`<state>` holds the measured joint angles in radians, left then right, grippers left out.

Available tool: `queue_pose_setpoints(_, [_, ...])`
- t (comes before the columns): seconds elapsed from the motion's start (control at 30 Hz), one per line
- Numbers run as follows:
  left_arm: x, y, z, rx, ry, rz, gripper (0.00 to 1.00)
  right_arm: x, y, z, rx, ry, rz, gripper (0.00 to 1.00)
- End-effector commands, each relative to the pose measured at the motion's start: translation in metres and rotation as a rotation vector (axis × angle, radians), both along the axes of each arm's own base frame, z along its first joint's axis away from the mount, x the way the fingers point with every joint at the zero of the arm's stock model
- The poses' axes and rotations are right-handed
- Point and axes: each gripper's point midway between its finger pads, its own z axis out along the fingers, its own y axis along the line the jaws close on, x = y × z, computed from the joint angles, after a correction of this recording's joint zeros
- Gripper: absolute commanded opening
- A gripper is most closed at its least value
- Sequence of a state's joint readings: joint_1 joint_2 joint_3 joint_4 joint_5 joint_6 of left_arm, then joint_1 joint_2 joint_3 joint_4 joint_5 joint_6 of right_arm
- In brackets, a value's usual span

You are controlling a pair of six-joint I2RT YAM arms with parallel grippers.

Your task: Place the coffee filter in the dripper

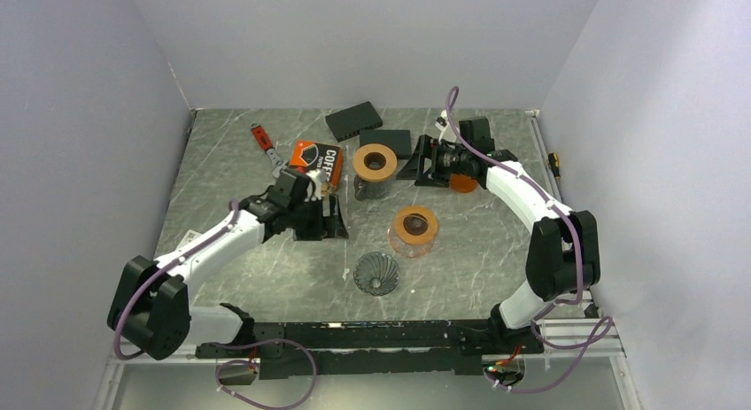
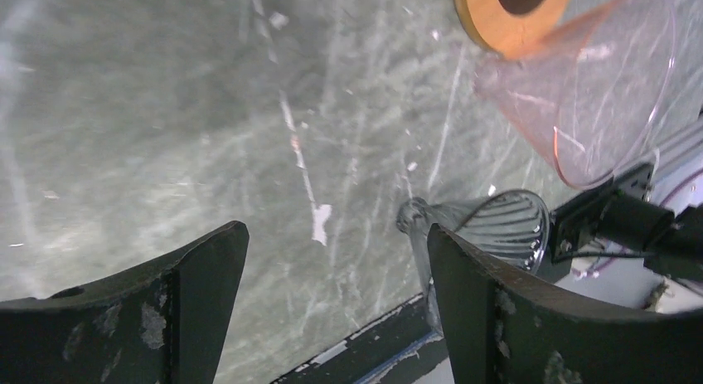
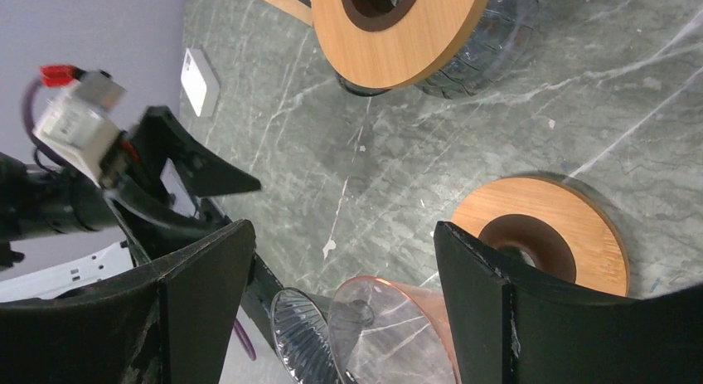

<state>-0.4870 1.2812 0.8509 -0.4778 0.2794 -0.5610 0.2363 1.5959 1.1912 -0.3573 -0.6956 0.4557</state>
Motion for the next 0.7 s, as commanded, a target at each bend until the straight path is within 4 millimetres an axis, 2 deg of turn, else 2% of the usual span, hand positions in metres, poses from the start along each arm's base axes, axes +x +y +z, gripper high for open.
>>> queue_pose_setpoints(0.0, [-0.015, -0.038, 0.004, -0.054, -0.009, -0.060, 0.84, 0.001, 0.003, 0.032, 0.060, -0.104, 0.024, 0.84])
queue_pose_setpoints(0.17, [-0.030, -0.053, 0.001, -0.027, -0.040, -0.128, 0.77, 0.001, 0.003, 0.028, 0.057, -0.095, 0.033, 0.84])
queue_pose_setpoints(0.37, [-0.041, -0.062, -0.008, 0.083, -0.062, -0.203, 0.67, 0.000, 0.001, 0.023, 0.050, -0.084, 0.022, 0.84])
queue_pose_setpoints(0.67, [-0.055, -0.075, -0.018, 0.133, -0.061, -0.293, 0.44, 0.003, -0.001, 0.021, 0.029, -0.079, 0.014, 0.84])
